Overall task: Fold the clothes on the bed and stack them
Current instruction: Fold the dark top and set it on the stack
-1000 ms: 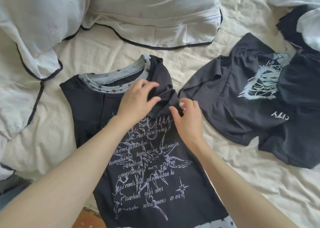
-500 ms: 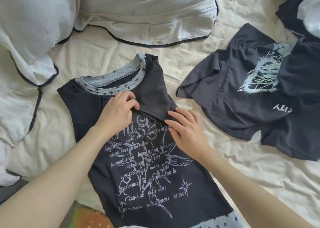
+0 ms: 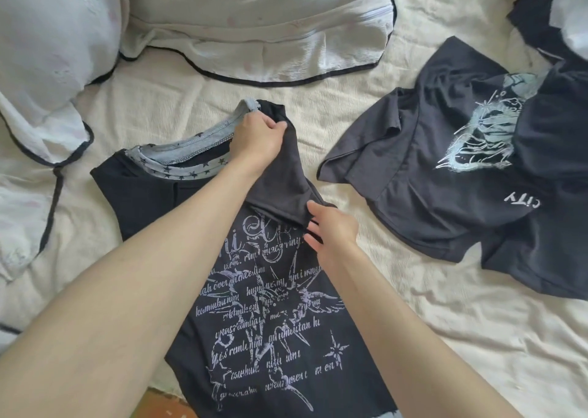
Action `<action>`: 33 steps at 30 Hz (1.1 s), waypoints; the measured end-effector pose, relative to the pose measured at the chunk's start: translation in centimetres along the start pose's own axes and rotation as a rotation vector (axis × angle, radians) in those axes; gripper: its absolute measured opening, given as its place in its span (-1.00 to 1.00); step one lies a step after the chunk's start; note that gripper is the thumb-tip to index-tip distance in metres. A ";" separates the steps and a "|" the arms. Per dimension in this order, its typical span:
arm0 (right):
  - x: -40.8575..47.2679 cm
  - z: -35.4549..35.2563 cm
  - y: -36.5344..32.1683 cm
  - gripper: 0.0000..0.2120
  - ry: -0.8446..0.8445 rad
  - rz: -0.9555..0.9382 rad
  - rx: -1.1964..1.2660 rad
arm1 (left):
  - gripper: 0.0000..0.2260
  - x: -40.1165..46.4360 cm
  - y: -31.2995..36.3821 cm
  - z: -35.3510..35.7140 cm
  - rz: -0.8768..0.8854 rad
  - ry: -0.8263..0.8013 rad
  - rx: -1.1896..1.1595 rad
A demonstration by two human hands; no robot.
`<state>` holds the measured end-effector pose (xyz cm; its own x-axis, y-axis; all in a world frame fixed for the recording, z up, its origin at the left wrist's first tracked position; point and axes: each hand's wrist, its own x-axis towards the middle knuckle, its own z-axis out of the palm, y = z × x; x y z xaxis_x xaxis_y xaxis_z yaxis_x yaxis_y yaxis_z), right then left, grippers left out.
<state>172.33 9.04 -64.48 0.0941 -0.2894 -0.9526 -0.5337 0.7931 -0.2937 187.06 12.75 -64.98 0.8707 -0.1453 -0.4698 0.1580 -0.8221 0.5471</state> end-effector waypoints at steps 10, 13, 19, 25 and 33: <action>0.4 -1.1 0.8 -0.70 -0.071 -0.043 0.055 | -0.60 0.4 0.0 -0.9 -0.114 -0.126 -0.524; 0.6 -1.1 1.1 -0.75 -0.114 -0.023 0.025 | -0.69 0.6 -0.1 -1.6 -0.169 -0.178 -0.561; 0.6 -1.0 1.6 -0.84 -0.097 -0.030 -0.010 | -0.81 1.0 -0.7 -0.9 0.004 -0.153 -0.147; 0.7 -0.7 1.5 -0.71 -0.025 -0.115 -0.072 | -0.75 0.8 -1.7 -0.6 0.144 -0.011 -0.024; 0.0 -1.1 2.1 -0.55 -0.160 0.002 0.117 | -0.63 -1.9 -5.8 -1.6 0.069 -0.052 0.081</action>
<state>170.23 10.15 -64.99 0.2308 -0.2066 -0.9508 -0.4334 0.8531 -0.2906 185.27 18.66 -66.11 0.8528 -0.2298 -0.4689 0.0580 -0.8507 0.5224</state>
